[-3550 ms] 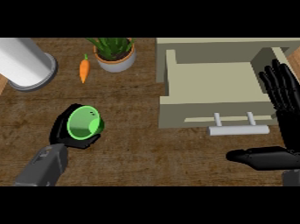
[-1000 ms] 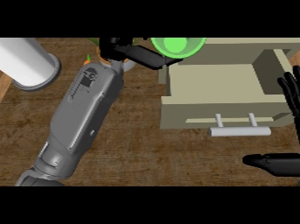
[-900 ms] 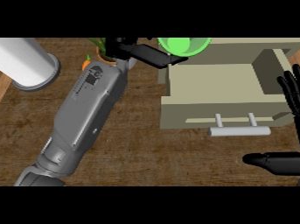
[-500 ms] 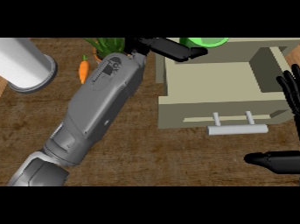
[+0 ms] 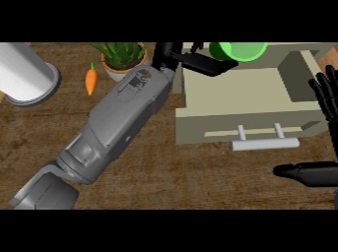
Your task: Pick up the cup, place it into the drawer and close the drawer
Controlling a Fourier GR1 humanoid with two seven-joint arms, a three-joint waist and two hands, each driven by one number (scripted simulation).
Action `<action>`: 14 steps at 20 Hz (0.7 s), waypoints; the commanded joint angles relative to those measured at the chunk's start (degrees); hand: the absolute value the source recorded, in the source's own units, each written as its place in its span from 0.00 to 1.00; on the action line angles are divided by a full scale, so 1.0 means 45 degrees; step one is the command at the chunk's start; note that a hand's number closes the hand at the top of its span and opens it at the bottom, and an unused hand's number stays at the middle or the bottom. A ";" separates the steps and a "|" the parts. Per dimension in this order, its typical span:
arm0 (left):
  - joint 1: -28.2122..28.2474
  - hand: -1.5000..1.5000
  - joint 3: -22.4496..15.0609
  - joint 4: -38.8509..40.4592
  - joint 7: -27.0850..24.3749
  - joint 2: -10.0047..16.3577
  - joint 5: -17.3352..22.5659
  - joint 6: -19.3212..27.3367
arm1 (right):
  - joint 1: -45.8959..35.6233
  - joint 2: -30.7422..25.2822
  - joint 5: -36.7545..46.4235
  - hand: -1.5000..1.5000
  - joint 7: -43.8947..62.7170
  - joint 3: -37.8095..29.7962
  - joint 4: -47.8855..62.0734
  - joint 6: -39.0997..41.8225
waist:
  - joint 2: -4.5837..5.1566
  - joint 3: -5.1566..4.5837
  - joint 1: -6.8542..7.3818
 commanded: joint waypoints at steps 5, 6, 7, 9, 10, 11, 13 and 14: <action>-0.0195 1.00 -0.2472 0.1042 0.0476 0.0001 0.0640 0.0926 | -0.0291 0.0189 0.0276 0.00 0.0175 0.0545 -0.0096 -0.0028 | 0.0108 0.0007 -0.0453; 0.0067 0.00 -0.2810 0.0735 0.0776 0.0001 0.0836 0.0868 | -0.0152 -0.0201 -0.0213 0.00 0.0311 0.0013 -0.0181 0.0260 | 0.0056 0.0005 -0.0364; -0.0811 0.00 -0.2545 0.1443 0.1111 0.0001 0.0649 0.0267 | -0.0349 -0.0129 -0.0199 0.00 0.0330 0.0038 -0.0151 0.0153 | 0.0088 0.0005 -0.0309; -0.0536 0.00 -0.3089 0.1489 0.1044 0.0001 0.0662 0.0436 | 0.0304 -0.0035 0.0021 0.00 0.0037 0.0177 -0.0447 0.0210 | 0.0083 0.0005 -0.0371; 0.0297 0.00 -0.4042 0.0520 0.1419 0.0001 0.0777 0.1222 | 0.0518 -0.0069 -0.0249 0.00 0.0436 0.0273 -0.1001 0.0396 | 0.0012 0.0004 -0.0437; -0.0300 0.00 -0.3746 0.1595 0.1095 0.0001 0.0578 0.0979 | 0.0274 0.0115 0.0093 0.00 -0.0164 0.0198 -0.0195 0.0109 | 0.0138 0.0010 -0.0470; -0.0346 0.00 -0.4285 0.1300 0.1622 0.0001 0.0716 0.1529 | 0.0421 -0.0077 -0.0216 0.00 -0.0465 0.0065 -0.0082 0.0529 | 0.0142 0.0017 -0.0586; -0.0437 0.00 -0.4253 0.1404 0.1674 0.0001 0.0709 0.1296 | 0.0326 -0.0296 -0.0384 0.00 -0.0034 -0.0294 -0.0390 0.0420 | 0.0081 0.0006 -0.0356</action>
